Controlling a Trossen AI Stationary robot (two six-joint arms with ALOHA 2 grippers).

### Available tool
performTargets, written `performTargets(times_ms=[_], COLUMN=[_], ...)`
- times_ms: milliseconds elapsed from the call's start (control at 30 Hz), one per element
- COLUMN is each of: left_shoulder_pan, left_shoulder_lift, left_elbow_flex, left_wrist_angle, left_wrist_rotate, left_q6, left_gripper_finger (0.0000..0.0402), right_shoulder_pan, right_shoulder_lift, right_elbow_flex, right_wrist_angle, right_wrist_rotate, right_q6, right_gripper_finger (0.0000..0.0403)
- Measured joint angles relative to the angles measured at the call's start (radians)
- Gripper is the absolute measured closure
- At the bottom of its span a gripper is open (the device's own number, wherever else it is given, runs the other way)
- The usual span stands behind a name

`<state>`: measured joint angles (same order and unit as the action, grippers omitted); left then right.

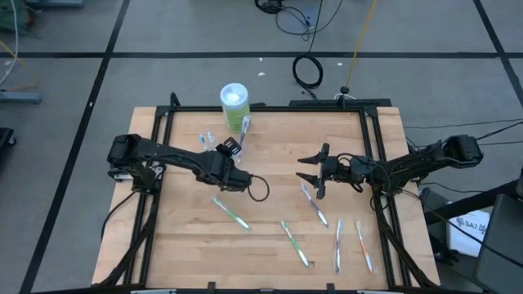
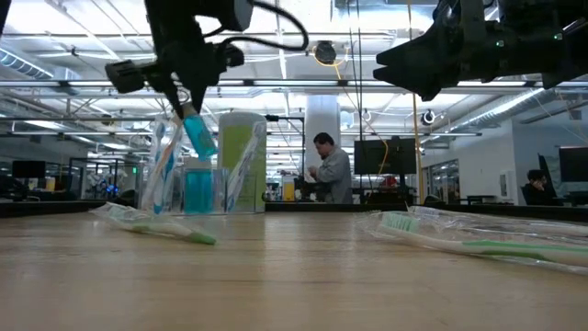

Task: Pick & Place toothbrushing station
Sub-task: Put the mouthwash into the transparent organizer

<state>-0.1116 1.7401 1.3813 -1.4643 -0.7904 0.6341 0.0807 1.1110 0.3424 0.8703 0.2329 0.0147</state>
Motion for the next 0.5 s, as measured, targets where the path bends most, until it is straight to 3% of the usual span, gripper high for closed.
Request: performTargets(times_ms=[300,500], left_shoulder_pan=[0.002,0.002], left_shoulder_lift=[0.001,0.001], left_elbow_flex=[-0.151,-0.175], left_wrist_angle=[0.04,0.09], left_wrist_rotate=[-0.043,-0.058], left_q6=[0.011,0.029], left_gripper_finger=[0.0289,0.0289], right_shoulder_pan=[0.0,0.0], right_shoulder_lift=[0.0,0.0], right_elbow_flex=[0.0,0.0], right_wrist_angle=[0.006,0.038], right_wrist_rotate=[0.001,0.001], right_q6=[-0.087,-0.135], right_gripper_finger=[0.019,0.019])
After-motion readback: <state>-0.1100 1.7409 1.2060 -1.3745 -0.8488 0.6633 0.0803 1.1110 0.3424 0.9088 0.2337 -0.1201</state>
